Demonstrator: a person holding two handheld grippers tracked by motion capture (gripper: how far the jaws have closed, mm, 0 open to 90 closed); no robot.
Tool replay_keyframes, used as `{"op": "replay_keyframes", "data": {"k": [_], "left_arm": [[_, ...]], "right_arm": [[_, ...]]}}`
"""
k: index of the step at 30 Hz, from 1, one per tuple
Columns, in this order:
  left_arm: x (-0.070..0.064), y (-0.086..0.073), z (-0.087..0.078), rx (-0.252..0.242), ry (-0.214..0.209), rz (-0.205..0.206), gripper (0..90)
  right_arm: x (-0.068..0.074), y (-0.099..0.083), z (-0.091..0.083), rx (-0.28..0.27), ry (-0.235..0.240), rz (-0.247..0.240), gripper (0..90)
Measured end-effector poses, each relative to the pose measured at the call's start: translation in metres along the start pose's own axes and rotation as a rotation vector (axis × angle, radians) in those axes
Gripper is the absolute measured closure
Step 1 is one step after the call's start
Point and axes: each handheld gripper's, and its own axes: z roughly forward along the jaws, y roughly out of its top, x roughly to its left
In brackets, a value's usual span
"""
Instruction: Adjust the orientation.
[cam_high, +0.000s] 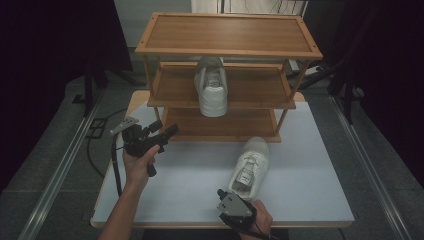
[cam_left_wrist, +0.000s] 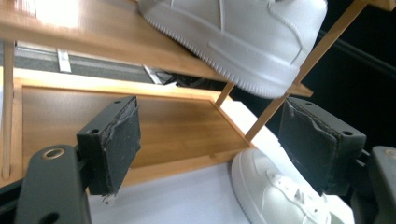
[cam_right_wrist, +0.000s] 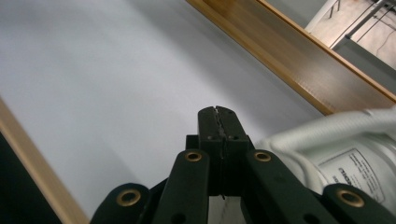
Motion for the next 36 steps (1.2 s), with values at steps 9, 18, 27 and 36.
{"op": "replay_keyframes", "data": {"k": [9, 18, 27, 36], "left_arm": [[0.005, -0.016, 0.003, 0.063, 0.018, 0.007, 21.0], [0.016, -0.032, 0.001, 0.107, 0.035, -0.007, 21.1], [0.023, -0.042, 0.003, 0.137, 0.047, -0.022, 21.2], [0.03, -0.053, -0.001, 0.158, 0.06, -0.047, 21.5]], "right_arm": [[-0.016, -0.022, -0.026, 0.006, 0.018, 0.059, 90.0], [-0.039, -0.043, -0.043, 0.054, -0.012, 0.092, 90.0], [-0.061, -0.045, -0.061, -0.039, 0.096, 0.201, 82.5], [-0.103, -0.03, -0.089, -0.172, 0.077, 0.256, 65.3]]}}
